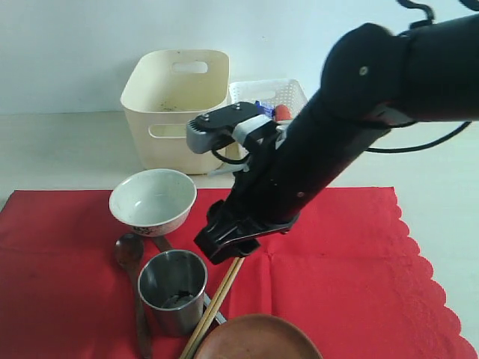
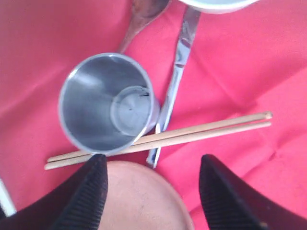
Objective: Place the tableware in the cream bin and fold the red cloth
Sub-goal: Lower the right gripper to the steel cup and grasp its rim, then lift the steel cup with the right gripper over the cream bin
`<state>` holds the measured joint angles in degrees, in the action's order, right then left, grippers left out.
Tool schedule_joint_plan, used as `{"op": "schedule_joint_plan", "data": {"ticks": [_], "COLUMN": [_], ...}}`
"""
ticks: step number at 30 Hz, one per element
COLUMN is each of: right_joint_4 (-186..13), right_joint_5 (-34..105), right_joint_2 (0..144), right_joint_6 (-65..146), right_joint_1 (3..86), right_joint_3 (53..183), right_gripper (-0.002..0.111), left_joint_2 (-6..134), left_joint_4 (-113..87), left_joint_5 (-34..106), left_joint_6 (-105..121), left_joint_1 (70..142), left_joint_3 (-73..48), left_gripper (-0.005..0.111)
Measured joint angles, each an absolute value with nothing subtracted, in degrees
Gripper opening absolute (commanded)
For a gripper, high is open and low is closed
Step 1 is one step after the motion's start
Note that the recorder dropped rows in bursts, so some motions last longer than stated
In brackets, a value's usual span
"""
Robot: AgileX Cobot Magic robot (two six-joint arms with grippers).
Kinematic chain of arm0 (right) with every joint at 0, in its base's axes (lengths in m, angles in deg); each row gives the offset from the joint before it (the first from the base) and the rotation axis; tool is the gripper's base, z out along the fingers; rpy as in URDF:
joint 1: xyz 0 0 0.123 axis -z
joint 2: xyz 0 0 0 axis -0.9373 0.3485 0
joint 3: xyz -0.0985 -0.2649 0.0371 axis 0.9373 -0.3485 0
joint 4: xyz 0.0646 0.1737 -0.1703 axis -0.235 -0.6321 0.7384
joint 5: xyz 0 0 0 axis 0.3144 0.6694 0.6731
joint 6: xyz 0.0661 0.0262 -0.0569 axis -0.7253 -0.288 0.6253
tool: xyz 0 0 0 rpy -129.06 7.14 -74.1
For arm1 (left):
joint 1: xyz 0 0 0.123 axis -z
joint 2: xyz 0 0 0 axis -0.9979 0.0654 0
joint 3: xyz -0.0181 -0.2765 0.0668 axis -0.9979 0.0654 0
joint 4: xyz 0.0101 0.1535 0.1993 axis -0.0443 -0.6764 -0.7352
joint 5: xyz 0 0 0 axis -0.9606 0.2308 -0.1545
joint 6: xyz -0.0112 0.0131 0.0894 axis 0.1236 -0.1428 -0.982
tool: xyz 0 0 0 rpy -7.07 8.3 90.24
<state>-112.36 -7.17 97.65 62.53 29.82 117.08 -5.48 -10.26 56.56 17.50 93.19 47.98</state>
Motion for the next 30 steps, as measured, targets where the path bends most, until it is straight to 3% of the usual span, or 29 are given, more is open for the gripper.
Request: {"op": "schedule_joint_plan", "data": {"ticks": [6, 23, 25, 30], "right_joint_4": [-100.3, -96.7, -96.6, -96.8], "right_joint_5": [-7.7, -9.0, -9.1, -9.1], "right_joint_2": [103.0, 112.2, 113.0, 114.6], "right_joint_6": [50.6, 47.3, 47.1, 47.1], "right_joint_1": [26.0, 23.2, 23.2, 23.2], "right_joint_3": [123.6, 130.2, 130.2, 130.2], "right_gripper": [0.056, 0.054, 0.047, 0.018], "left_joint_2": [-5.5, -5.5, -5.5, -5.5], "left_joint_4": [-10.3, -10.3, -10.3, -10.3], "left_joint_5": [56.6, 56.6, 56.6, 56.6], "left_joint_6": [17.5, 17.5, 17.5, 17.5], "left_joint_1": [93.2, 93.2, 93.2, 93.2], "left_joint_3": [48.0, 48.0, 48.0, 48.0], "left_gripper": [0.0, 0.0, 0.0, 0.0]}}
